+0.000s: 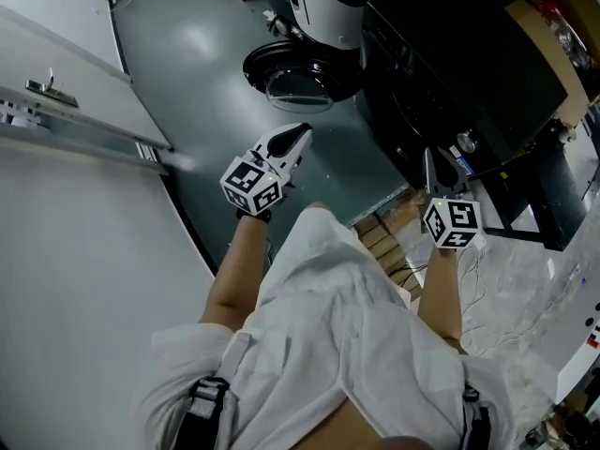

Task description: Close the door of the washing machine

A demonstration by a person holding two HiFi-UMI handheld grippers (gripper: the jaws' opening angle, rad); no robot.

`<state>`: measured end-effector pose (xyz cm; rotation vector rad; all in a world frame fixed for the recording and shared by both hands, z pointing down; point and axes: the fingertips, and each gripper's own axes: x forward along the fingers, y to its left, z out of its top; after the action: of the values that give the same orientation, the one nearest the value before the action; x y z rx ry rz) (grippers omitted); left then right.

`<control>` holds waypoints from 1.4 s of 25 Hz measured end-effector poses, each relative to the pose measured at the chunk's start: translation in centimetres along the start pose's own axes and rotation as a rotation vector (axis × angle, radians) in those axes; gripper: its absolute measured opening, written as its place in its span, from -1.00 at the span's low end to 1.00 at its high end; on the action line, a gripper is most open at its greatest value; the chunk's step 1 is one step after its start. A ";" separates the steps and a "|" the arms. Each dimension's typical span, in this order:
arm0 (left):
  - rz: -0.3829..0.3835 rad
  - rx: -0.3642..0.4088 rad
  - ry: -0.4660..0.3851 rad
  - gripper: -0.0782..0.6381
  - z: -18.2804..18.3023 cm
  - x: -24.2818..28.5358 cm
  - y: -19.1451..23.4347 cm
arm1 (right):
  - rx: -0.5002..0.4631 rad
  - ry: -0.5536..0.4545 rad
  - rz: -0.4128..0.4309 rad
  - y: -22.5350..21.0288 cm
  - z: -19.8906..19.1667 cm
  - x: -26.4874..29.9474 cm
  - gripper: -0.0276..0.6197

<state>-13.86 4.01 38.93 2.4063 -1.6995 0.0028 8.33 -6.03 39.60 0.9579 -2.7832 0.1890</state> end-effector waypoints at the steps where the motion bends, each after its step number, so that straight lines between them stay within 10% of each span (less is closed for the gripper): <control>1: 0.006 0.004 0.003 -0.73 0.2 0.0 0.3 | 0.008 0.003 0.006 -0.1 -0.1 0.3 -0.82; 18: 0.027 0.053 0.119 -0.62 0.3 0.9 9.0 | 0.016 0.074 0.058 1.5 -0.8 7.7 -0.82; 35: -0.117 0.148 0.335 -0.22 -3.1 5.9 24.2 | 0.045 0.153 0.031 4.5 -1.6 19.9 -0.82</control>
<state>-34.12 -8.78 46.44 2.4334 -1.4510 0.5016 -9.68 -14.06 45.29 0.8709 -2.6653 0.3168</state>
